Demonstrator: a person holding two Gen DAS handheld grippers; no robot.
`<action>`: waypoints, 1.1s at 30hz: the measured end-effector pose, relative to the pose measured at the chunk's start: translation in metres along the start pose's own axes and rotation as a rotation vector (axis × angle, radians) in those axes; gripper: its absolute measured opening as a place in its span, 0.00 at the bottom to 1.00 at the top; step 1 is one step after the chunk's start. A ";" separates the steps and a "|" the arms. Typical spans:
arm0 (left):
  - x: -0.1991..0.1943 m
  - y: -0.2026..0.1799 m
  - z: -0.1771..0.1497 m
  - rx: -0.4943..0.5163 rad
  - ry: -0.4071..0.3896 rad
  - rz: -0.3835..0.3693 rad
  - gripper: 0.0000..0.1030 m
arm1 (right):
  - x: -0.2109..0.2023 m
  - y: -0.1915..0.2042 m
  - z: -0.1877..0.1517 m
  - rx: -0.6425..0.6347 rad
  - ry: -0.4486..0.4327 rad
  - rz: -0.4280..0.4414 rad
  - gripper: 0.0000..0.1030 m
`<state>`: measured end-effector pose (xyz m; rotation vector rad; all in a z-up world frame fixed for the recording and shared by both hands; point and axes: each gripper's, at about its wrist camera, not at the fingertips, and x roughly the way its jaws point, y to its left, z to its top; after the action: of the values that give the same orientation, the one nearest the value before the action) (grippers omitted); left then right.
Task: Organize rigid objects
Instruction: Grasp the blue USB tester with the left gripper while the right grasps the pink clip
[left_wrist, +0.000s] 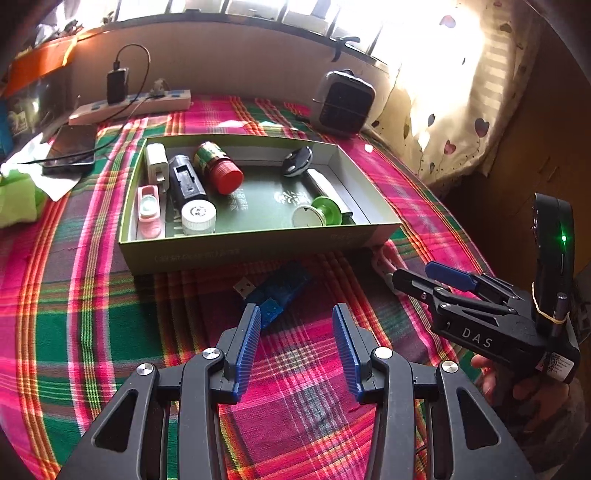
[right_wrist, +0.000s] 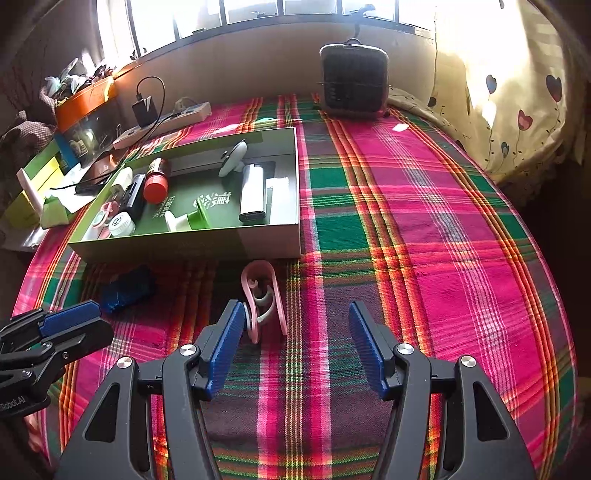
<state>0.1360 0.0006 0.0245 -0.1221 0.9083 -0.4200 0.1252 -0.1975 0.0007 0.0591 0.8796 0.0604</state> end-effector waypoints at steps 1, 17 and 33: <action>0.000 0.002 0.003 0.001 -0.007 0.010 0.38 | -0.001 0.001 0.000 -0.002 -0.006 0.011 0.58; 0.025 -0.006 0.018 0.076 0.032 0.049 0.39 | 0.020 0.015 0.006 -0.098 0.027 0.036 0.58; 0.030 -0.015 0.010 0.073 0.068 0.115 0.39 | 0.017 0.003 0.004 -0.101 0.006 0.010 0.29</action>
<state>0.1556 -0.0260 0.0130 0.0114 0.9608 -0.3514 0.1392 -0.1931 -0.0091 -0.0314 0.8811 0.1141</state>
